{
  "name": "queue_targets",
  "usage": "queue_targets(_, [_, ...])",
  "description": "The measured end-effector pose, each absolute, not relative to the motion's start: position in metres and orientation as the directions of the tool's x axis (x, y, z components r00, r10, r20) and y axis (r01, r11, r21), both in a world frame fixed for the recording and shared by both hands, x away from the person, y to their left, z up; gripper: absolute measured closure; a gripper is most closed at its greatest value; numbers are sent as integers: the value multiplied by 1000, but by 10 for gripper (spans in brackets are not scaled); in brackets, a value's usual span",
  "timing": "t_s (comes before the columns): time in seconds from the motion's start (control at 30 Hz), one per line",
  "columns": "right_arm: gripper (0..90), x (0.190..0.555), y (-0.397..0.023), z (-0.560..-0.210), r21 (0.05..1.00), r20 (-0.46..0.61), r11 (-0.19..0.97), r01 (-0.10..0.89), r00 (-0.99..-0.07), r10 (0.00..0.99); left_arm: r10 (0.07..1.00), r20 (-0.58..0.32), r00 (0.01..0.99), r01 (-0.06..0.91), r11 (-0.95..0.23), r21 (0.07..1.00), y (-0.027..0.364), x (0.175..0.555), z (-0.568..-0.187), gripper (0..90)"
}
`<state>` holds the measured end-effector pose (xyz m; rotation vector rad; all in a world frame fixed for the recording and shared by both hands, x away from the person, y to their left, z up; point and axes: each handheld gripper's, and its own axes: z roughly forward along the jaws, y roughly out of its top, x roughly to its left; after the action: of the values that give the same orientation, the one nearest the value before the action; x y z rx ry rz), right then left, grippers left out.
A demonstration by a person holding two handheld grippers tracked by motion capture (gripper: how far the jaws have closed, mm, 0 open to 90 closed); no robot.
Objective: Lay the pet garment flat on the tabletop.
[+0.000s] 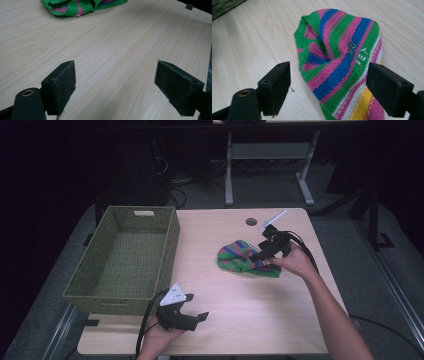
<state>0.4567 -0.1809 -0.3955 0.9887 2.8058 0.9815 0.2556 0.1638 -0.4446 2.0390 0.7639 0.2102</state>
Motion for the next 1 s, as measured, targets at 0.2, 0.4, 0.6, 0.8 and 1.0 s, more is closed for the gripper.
queue_targets(0.2, [199, 465, -177, -406, 552, 195, 595, 584, -785, 589, 591, -146, 794, 436, -385, 813, 163, 256, -445, 167])
queue_targets(0.4, [197, 472, -172, -419, 512, 193, 610, 605, -773, 604, 593, -146, 792, 436, -384, 814, 165, 256, -445, 168])
queue_targets(0.6, [219, 475, -164, -432, 468, 162, 632, 617, -763, 626, 586, -151, 796, 437, -385, 813, 163, 256, -445, 172])
queue_targets(0.8, [252, 477, -156, -446, 417, 115, 648, 638, -744, 658, 571, -167, 804, 441, -384, 811, 163, 256, -446, 182])
queue_targets(1.0, [326, 475, -150, -446, 398, 40, 680, 615, -753, 657, 574, -172, 800, 442, -371, 817, 163, 255, -445, 182])
